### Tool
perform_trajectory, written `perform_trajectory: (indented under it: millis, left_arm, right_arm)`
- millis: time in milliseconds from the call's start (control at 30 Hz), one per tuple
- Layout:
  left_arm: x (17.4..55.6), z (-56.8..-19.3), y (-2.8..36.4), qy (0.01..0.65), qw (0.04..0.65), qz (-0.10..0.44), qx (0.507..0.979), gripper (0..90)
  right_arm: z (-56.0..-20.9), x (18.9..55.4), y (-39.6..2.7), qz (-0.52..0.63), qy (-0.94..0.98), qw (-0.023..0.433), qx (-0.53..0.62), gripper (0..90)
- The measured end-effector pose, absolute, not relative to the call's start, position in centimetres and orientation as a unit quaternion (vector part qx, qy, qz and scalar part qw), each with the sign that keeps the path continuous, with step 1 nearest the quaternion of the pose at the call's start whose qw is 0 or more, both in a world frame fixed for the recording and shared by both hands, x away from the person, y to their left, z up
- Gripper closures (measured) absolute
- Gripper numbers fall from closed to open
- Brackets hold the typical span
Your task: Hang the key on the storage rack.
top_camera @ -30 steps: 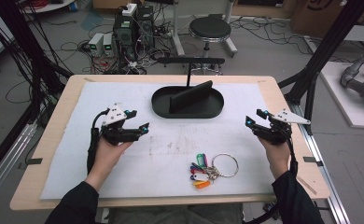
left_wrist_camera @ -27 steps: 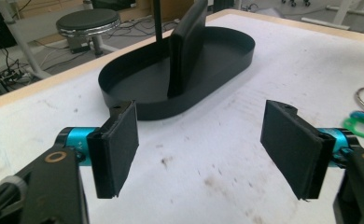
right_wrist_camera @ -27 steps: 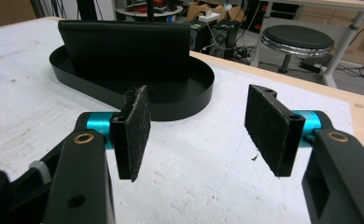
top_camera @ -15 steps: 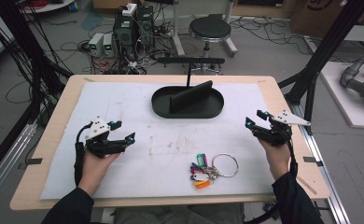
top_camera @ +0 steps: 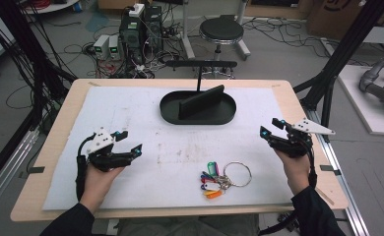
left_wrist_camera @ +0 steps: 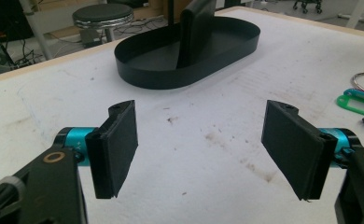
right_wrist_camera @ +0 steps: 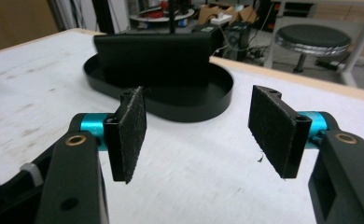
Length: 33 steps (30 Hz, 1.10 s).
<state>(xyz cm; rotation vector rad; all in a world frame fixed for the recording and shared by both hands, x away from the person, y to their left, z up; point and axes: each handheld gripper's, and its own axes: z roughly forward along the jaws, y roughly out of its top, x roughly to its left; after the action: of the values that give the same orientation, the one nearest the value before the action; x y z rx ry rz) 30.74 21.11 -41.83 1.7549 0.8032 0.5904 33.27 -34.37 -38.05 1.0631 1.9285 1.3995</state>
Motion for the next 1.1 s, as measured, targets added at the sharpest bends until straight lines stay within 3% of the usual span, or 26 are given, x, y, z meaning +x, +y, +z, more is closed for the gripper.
perform_trajectory:
  millis: [367,567,800,933,967,1100]
  left_arm:
    - [30.4,-41.2,22.9,0.363,0.575,0.247,0.691,27.1]
    - [30.5,-41.0,22.7,0.357,0.567,0.263,0.694,27.1]
    - [30.7,-41.4,22.1,0.359,0.578,0.24,0.692,27.1]
    - [30.8,-41.6,21.5,0.344,0.563,0.25,0.708,27.1]
    - [30.8,-41.6,21.4,0.343,0.561,0.251,0.71,27.1]
    - [30.8,-41.8,21.4,0.342,0.562,0.247,0.711,27.1]
  right_arm:
    - [-39.6,29.0,-34.2,0.508,0.732,0.226,0.395,42.7]
    - [-40.8,28.7,-34.3,0.496,0.742,0.205,0.402,44.3]
    - [-42.3,29.2,-33.4,0.467,0.761,0.157,0.422,47.2]
    - [-43.1,29.4,-32.2,0.429,0.787,0.16,0.413,47.3]
    - [-43.4,29.4,-31.7,0.405,0.802,0.17,0.406,51.8]
    - [-43.9,29.6,-31.3,0.383,0.814,0.16,0.406,54.3]
